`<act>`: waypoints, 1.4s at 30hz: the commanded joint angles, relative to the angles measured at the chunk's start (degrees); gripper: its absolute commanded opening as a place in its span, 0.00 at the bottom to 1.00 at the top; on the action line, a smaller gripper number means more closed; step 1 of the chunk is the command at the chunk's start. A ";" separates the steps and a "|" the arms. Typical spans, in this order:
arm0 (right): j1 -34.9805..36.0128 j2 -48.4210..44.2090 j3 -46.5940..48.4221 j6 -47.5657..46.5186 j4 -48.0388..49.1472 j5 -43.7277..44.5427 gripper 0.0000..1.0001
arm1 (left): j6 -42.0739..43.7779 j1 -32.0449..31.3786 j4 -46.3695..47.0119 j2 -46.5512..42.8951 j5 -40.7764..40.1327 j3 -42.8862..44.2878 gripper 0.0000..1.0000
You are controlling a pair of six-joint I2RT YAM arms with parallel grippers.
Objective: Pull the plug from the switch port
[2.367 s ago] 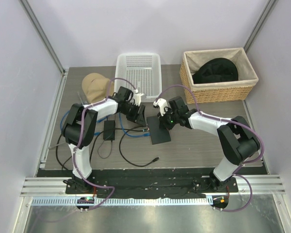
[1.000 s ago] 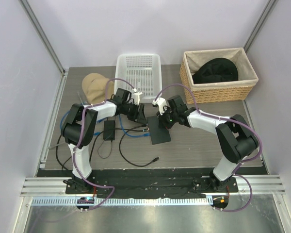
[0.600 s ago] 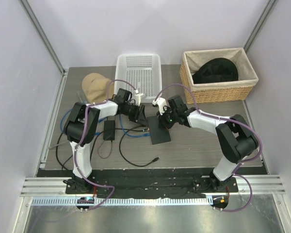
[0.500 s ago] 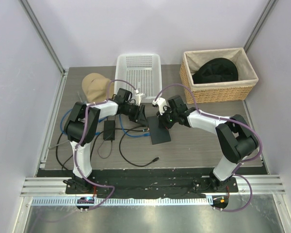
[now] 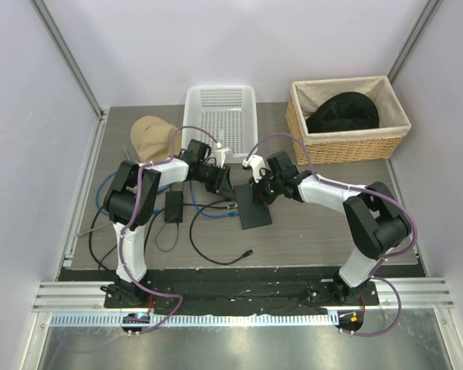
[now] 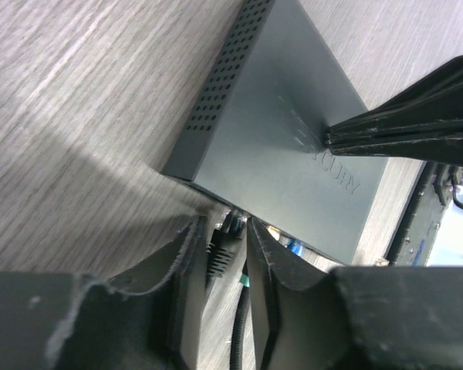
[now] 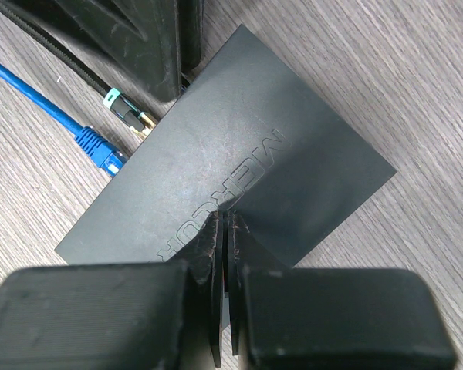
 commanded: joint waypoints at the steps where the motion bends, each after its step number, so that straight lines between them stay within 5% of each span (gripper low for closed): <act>1: 0.35 1.69 -0.89 -0.59 -4.38 2.39 0.04 | 2.72 -0.69 -1.07 1.69 -2.51 0.57 0.31; 9: 0.35 1.69 -0.89 -0.59 -4.30 2.39 0.04 | 4.83 -0.77 -1.16 2.56 -0.66 0.04 0.28; 15: 0.35 1.69 -0.89 -0.68 -4.38 2.39 0.04 | 4.40 -1.30 -1.77 3.53 -3.56 1.00 0.00; 36: 0.61 1.07 -1.50 -0.77 -3.94 2.56 0.05 | 9.84 -3.94 -7.57 2.83 -5.93 2.41 0.00; 42: 0.79 0.90 -1.59 -1.03 -3.86 2.56 0.05 | 9.85 -3.67 -13.81 7.48 -5.50 12.59 0.00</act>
